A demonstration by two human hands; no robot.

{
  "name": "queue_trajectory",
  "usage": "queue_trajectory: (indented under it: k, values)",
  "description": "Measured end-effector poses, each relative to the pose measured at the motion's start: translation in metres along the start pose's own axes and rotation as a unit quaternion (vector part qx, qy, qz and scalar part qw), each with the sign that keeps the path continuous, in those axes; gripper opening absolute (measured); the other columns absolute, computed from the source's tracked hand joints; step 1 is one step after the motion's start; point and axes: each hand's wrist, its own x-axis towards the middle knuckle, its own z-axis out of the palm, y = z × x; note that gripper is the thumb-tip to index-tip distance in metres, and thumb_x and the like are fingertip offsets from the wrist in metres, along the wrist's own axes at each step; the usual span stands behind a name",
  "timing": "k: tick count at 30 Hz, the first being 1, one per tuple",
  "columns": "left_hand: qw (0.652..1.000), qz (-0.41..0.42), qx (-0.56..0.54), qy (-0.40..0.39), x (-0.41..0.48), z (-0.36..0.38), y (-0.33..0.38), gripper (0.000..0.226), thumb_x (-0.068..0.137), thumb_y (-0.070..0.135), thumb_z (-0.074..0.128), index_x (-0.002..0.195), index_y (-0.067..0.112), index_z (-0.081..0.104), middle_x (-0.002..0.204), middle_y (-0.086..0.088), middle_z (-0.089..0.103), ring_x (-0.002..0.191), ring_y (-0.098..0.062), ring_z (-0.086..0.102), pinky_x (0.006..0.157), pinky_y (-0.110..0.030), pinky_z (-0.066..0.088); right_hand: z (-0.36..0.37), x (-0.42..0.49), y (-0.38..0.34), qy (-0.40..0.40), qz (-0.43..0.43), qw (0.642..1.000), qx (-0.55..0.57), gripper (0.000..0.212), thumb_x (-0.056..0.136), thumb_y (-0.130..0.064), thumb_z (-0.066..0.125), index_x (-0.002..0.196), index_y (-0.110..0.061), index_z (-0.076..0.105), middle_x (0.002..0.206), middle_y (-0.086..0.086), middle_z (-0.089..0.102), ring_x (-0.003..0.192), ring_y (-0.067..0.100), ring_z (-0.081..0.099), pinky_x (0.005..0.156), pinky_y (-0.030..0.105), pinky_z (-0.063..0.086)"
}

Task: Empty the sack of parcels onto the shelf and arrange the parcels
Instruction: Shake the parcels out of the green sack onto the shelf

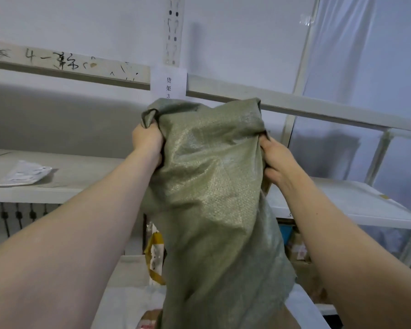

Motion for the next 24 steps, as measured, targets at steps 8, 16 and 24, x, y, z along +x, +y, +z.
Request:
queue_trajectory:
  k: [8, 16, 24]
  values:
    - [0.98, -0.026, 0.047, -0.19, -0.002, -0.013, -0.016, 0.065, 0.078, 0.062, 0.069, 0.116, 0.011, 0.059, 0.105, -0.005, 0.063, 0.09, -0.023, 0.061, 0.076, -0.03, 0.048, 0.018, -0.005, 0.023, 0.037, 0.036, 0.992, -0.118, 0.021, 0.103, -0.022, 0.047, 0.091, -0.012, 0.061, 0.082, 0.009, 0.063, 0.074, 0.021, 0.061, 0.06, 0.029, 0.049]
    - [0.869, -0.059, 0.259, -0.418, -0.004, -0.02, -0.035, 0.143, 0.027, 0.068, 0.091, 0.147, 0.026, 0.026, 0.141, -0.004, 0.047, 0.125, -0.03, 0.051, 0.104, -0.049, 0.044, 0.009, -0.005, 0.03, 0.074, 0.045, 0.968, -0.235, 0.031, 0.104, -0.024, 0.043, 0.12, -0.002, 0.057, 0.082, 0.005, 0.057, 0.065, 0.012, 0.048, 0.043, 0.019, 0.039]
    - [0.961, 0.045, 0.204, -0.181, -0.001, -0.019, -0.055, 0.041, 0.086, 0.035, 0.072, 0.12, 0.016, 0.06, 0.113, -0.005, 0.066, 0.104, -0.03, 0.061, 0.094, -0.042, 0.05, -0.012, -0.019, 0.039, -0.168, 0.137, 0.944, -0.248, 0.052, 0.085, -0.053, 0.062, 0.124, -0.018, 0.059, 0.119, 0.001, 0.066, 0.109, 0.017, 0.06, 0.087, 0.026, 0.046]
